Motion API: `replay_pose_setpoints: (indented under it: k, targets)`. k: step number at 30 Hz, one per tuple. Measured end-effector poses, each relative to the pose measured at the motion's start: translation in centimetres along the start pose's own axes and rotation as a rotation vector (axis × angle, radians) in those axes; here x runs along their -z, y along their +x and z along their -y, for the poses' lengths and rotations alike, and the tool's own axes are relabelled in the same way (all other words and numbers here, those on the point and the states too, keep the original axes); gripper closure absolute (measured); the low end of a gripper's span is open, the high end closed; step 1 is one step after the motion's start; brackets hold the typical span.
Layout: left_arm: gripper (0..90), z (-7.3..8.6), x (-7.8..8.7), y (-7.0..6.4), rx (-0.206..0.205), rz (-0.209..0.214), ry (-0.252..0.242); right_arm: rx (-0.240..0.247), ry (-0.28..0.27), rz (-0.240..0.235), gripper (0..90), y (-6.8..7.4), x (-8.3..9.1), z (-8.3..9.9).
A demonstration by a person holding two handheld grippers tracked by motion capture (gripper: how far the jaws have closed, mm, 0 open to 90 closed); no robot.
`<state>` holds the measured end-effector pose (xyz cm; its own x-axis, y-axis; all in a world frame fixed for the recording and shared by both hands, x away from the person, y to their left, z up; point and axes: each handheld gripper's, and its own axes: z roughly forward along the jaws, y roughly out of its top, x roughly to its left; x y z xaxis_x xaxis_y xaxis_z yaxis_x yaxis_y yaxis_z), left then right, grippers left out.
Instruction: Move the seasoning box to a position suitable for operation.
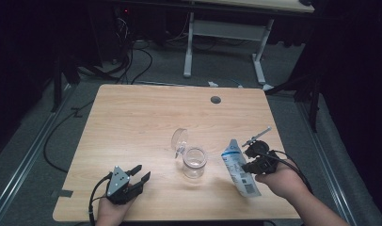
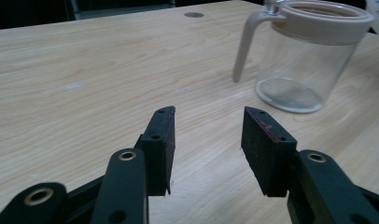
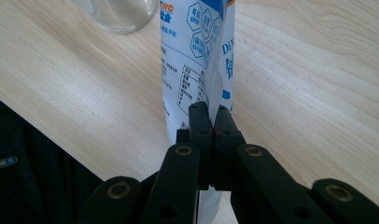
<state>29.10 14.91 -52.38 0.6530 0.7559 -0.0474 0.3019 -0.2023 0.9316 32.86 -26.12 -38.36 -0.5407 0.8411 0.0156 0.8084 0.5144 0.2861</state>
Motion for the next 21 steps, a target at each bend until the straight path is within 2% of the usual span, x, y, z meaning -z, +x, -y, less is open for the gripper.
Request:
replay_pose_setpoints:
  k: [1,3,4,9,15,16,18,20,21]
  targets:
    - [54.0,-0.1,-0.1,-0.6,-0.014,0.011,-0.002,0.000,0.006,0.006,89.7,0.1,0.1,0.0]
    - [53.0,-0.1,-0.2,-1.1,-0.023,0.019,-0.006,-0.003,0.007,0.003,89.7,0.2,0.2,-0.1]
    - [52.8,-0.3,-0.5,-1.9,-0.044,0.033,-0.009,0.002,0.011,0.008,89.7,0.2,0.3,-0.1]
    - [51.3,-0.8,-1.3,-3.8,-0.084,0.077,-0.021,0.007,0.016,-0.008,89.8,0.4,0.6,-0.3]
    - [49.5,-1.4,-2.9,-5.4,-0.070,0.160,-0.014,0.014,0.023,0.002,89.8,0.5,1.1,-0.6]
    - [49.5,-1.4,-2.9,-5.4,-0.070,0.160,-0.014,0.014,0.021,0.007,89.8,0.5,1.1,-0.7]
    - [49.5,-1.7,-3.9,-6.5,-0.077,0.199,-0.002,-0.001,0.030,0.007,89.8,0.8,1.2,-0.8]
    - [49.4,-1.8,-4.5,-7.3,-0.076,0.228,-0.003,0.034,0.022,0.005,89.8,0.8,1.2,-1.0]
    - [49.4,-1.8,-4.8,-7.6,-0.076,0.239,-0.002,0.028,0.022,-0.006,89.8,1.0,1.2,-1.0]
